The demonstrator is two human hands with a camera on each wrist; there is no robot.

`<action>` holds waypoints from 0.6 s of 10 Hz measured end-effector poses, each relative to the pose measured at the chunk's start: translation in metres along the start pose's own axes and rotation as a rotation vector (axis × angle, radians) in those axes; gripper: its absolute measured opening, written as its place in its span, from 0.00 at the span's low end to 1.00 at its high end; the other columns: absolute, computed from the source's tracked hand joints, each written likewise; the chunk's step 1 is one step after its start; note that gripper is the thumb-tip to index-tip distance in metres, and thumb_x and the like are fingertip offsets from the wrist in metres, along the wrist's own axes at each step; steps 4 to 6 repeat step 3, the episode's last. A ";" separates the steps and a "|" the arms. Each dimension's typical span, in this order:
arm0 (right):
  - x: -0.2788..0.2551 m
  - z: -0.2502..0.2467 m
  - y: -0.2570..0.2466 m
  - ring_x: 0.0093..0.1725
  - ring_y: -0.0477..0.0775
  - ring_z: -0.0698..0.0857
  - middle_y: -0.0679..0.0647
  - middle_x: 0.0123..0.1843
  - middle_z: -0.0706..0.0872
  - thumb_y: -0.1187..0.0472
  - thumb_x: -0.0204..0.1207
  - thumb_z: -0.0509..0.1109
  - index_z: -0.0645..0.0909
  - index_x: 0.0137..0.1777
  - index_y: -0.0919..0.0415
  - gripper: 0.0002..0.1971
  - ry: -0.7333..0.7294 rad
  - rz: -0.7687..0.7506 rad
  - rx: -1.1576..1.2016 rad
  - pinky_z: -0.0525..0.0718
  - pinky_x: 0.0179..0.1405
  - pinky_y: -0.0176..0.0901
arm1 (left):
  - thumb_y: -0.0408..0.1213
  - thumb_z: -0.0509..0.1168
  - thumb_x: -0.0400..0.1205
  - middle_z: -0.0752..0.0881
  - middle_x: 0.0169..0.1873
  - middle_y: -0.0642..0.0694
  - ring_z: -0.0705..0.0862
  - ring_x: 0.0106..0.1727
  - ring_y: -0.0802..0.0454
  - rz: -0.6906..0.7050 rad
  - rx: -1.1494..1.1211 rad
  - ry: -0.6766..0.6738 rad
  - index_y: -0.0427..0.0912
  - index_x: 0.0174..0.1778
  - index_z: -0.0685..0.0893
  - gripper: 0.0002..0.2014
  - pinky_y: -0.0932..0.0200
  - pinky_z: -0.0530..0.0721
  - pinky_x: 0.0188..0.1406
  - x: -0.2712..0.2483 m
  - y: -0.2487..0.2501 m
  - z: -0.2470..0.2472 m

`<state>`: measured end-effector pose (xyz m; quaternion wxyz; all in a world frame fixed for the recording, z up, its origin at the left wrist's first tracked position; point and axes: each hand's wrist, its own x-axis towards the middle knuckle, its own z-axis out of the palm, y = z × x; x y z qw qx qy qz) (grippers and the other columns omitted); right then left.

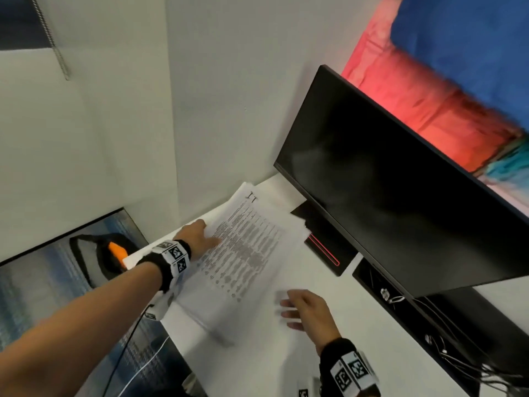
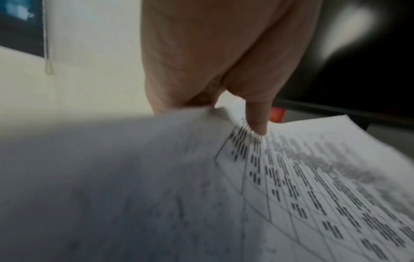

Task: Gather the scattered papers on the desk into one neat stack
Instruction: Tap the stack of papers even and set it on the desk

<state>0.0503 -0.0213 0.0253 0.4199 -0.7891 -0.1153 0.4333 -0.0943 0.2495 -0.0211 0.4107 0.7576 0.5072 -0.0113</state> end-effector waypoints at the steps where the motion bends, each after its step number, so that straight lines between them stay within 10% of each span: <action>1: -0.006 -0.023 0.019 0.43 0.55 0.90 0.58 0.51 0.93 0.61 0.85 0.68 0.86 0.54 0.62 0.07 0.034 0.065 -0.041 0.85 0.43 0.45 | 0.45 0.72 0.81 0.88 0.63 0.38 0.87 0.60 0.38 -0.015 0.193 0.016 0.39 0.71 0.78 0.25 0.48 0.86 0.60 0.010 -0.008 0.000; 6: -0.040 -0.086 0.029 0.50 0.60 0.93 0.60 0.53 0.95 0.65 0.85 0.68 0.87 0.59 0.64 0.08 0.224 0.000 -0.048 0.86 0.46 0.46 | 0.45 0.68 0.81 0.86 0.59 0.39 0.87 0.57 0.40 0.001 0.359 0.099 0.38 0.70 0.77 0.23 0.48 0.87 0.54 0.016 0.008 0.001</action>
